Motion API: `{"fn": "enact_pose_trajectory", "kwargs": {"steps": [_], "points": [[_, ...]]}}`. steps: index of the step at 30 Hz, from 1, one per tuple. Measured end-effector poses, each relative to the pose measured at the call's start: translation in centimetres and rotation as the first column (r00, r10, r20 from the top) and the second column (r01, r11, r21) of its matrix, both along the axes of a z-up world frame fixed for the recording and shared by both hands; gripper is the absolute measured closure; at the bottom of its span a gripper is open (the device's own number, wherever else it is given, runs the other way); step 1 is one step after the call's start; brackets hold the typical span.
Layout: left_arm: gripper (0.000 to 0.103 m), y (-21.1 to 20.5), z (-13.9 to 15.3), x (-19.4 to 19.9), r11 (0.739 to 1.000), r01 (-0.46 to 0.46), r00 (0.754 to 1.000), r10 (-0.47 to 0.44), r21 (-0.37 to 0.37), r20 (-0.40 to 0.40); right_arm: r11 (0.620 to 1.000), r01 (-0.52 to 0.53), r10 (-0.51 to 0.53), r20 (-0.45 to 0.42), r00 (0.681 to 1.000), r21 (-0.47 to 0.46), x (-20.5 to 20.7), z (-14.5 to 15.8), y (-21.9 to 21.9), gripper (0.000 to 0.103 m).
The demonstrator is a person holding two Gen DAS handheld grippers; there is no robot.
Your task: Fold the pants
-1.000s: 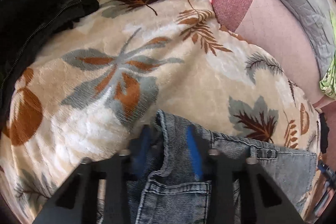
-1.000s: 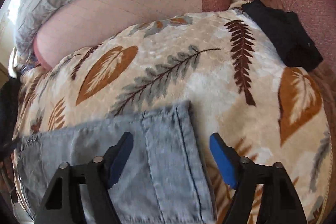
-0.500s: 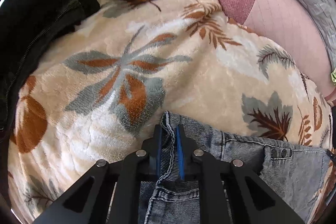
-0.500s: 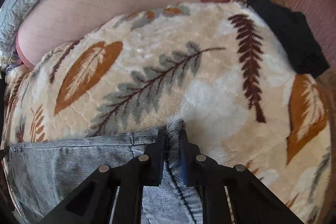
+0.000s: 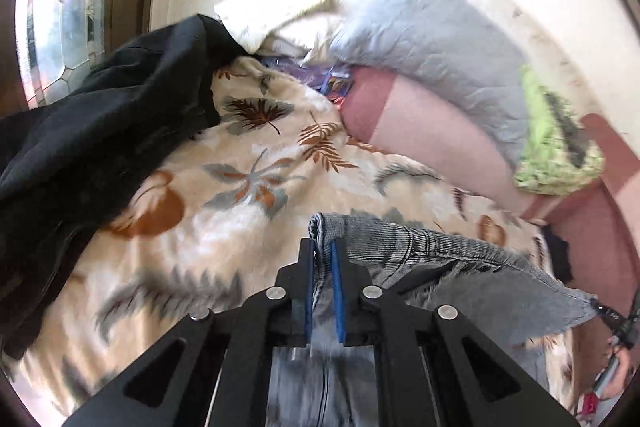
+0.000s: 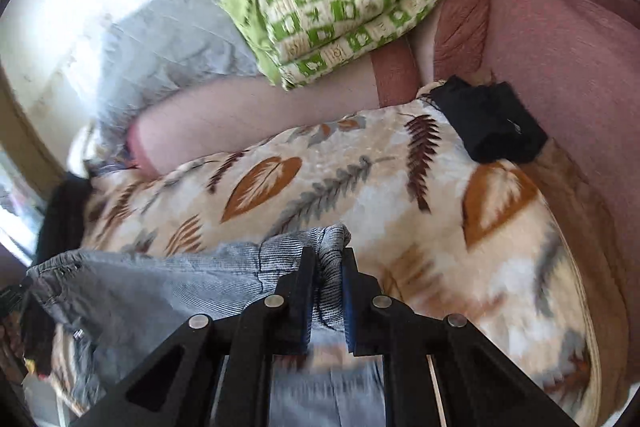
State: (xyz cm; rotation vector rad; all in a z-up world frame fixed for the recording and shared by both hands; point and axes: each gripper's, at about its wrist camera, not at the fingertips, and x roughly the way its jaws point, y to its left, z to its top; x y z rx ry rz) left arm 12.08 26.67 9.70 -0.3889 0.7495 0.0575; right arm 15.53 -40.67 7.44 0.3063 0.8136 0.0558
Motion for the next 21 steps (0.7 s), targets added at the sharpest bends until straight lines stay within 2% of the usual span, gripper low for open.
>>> {"fn": "enact_pose_trajectory", "kwargs": {"steps": [2, 4, 6, 8, 10, 11, 12, 13, 14, 15, 16, 19, 21], "points": [[0.098, 0.5, -1.0, -4.2, 1.0, 0.012, 1.0, -0.012, -0.011, 0.003, 1.0, -0.018, 0.018, -0.013, 1.0, 0.017, -3.9, -1.5, -0.3, 0.09], [0.098, 0.9, -3.1, -6.9, 0.999, 0.022, 0.999, -0.023, -0.027, -0.038, 0.998, -0.061, 0.064, -0.088, 0.994, 0.032, -7.5, -4.6, -0.5, 0.09], [0.098, 2.0, -6.3, -9.2, 1.0, -0.003, 0.992, 0.002, -0.009, -0.125, 0.992, -0.106, 0.118, -0.187, 0.975, 0.073, -10.2, -8.1, -0.5, 0.088], [0.098, 3.3, -9.1, -10.4, 0.999, -0.035, 0.975, 0.042, 0.032, -0.218, 0.992, -0.124, 0.129, -0.283, 0.951, 0.035, -12.2, -11.0, -0.4, 0.084], [0.098, 3.8, -9.7, -10.9, 0.996, -0.059, 0.968, 0.072, 0.062, -0.239, 0.997, -0.063, 0.071, -0.299, 0.951, 0.036, -13.5, -11.8, -1.6, 0.074], [0.098, 3.8, -9.5, -10.7, 0.998, -0.048, 0.968, 0.059, 0.05, -0.245, 0.998, -0.023, 0.038, -0.295, 0.955, 0.053, -13.8, -11.6, -2.3, 0.056], [0.092, 3.5, -9.2, -10.5, 0.999, -0.035, 0.97, 0.042, 0.033, -0.241, 0.997, 0.02, 0.001, -0.277, 0.961, 0.071, -14.0, -11.0, -3.0, 0.044], [0.075, 2.9, -8.6, -10.2, 0.999, -0.025, 0.973, 0.03, 0.026, -0.229, 0.994, 0.051, -0.026, -0.249, 0.968, 0.093, -14.1, -10.2, -3.4, 0.043], [0.064, 2.0, -7.6, -9.8, 0.999, -0.016, 0.979, 0.023, 0.034, -0.203, 0.992, 0.065, -0.038, -0.229, 0.973, 0.111, -13.9, -9.4, -3.6, 0.043], [0.047, 1.3, -7.1, -9.7, 0.999, -0.008, 0.983, 0.014, 0.032, -0.181, 0.988, 0.065, -0.036, -0.203, 0.979, 0.138, -13.7, -8.4, -3.4, 0.043], [0.037, 0.3, -6.4, -9.3, 1.0, 0.0, 0.988, 0.002, 0.009, -0.157, 0.985, 0.055, -0.024, -0.189, 0.982, 0.161, -13.6, -7.8, -3.0, 0.043], [0.035, -3.1, -6.2, -9.1, 0.997, 0.047, 0.99, -0.055, -0.061, -0.131, 0.954, 0.025, 0.033, -0.187, 0.982, 0.298, -12.9, -7.4, -1.6, 0.043], [0.035, -6.4, -7.1, -9.4, 0.996, 0.083, 0.987, -0.088, -0.041, -0.133, 0.918, 0.066, 0.027, -0.225, 0.974, 0.392, -12.5, -8.5, -1.1, 0.043]]}}
